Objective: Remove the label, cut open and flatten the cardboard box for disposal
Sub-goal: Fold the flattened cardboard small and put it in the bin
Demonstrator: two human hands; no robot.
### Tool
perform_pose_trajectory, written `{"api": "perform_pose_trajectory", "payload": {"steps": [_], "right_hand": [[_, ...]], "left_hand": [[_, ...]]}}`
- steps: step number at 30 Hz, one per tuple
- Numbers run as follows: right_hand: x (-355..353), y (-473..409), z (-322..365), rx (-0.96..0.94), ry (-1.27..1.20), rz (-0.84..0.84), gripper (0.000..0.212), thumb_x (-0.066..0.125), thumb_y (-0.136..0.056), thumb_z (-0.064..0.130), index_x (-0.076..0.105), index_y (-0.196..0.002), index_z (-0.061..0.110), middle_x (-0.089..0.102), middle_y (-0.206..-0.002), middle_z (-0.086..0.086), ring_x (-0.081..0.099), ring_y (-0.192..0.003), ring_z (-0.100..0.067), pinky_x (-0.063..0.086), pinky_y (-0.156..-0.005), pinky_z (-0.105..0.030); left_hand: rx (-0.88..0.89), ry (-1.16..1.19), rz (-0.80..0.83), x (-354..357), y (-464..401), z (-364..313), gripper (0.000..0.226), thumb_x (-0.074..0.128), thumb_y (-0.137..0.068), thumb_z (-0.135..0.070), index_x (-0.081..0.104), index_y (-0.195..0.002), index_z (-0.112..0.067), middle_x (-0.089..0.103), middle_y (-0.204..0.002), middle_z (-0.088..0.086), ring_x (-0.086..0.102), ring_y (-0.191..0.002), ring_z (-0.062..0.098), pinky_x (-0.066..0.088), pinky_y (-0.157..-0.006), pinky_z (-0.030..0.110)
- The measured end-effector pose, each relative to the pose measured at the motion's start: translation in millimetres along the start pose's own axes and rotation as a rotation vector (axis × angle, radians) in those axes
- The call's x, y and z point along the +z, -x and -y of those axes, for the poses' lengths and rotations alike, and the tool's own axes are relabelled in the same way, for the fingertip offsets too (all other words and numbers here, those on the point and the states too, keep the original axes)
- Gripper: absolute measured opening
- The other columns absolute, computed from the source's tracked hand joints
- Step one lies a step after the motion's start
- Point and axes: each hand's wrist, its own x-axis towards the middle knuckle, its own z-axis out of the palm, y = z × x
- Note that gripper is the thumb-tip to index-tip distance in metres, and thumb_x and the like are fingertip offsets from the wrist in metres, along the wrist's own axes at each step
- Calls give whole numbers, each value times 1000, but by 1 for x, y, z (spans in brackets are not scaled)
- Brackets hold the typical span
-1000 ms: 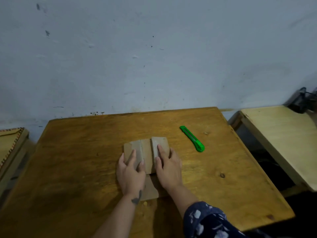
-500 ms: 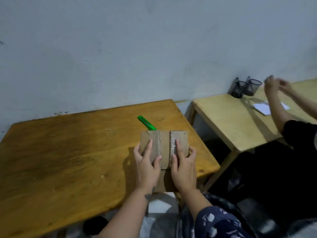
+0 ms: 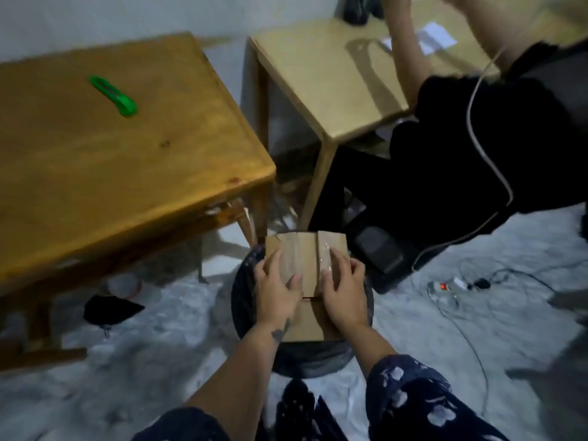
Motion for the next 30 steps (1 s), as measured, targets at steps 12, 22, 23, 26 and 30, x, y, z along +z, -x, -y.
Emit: {"api": "perform_pose_trajectory", "payload": {"steps": [12,22,23,26,30], "right_hand": [[218,-75,-244,475,-54,336,33,44,-95,36,49,-127,30,27,-132,-6,51,-110,-30,40,-97,-31],[351,-173,-345,531,283,374,43,36,-96,30,40,-139,35,22,-151,-8,20,-138,-34,25,-110,-43],[354,-176,-347,507,361,446,45,36,-95,27,38,-139,35,21,-153,-5,15,-140,-33,22,-111,-43],[358,-178,-349,447,446,598,54,41,-92,29,29,-145,29,15,-155,-5,4,-143,-30,15,-114,-42],[345,-172,-339,449,356,643,74,47,-92,28,4,-151,13,5,-159,-12,1,-146,-28,11,-115,-36]], "left_hand": [[-186,-382,378,184,-100,236,41,50,-96,-28,34,-132,-17,30,-140,10,47,-114,32,38,-98,37],[-34,-906,583,306,-229,353,52,30,-101,-40,18,-150,-28,10,-157,11,8,-143,35,15,-113,45],[-25,-997,629,310,-231,358,52,29,-101,-39,15,-150,-28,7,-157,10,6,-143,36,14,-113,47],[-46,-1084,719,314,-231,362,61,34,-100,-36,4,-152,-24,-2,-158,12,-1,-144,36,10,-113,50],[-131,-982,791,306,-227,352,67,35,-100,-36,-5,-152,-20,-11,-159,8,-5,-146,32,9,-114,49]]}}
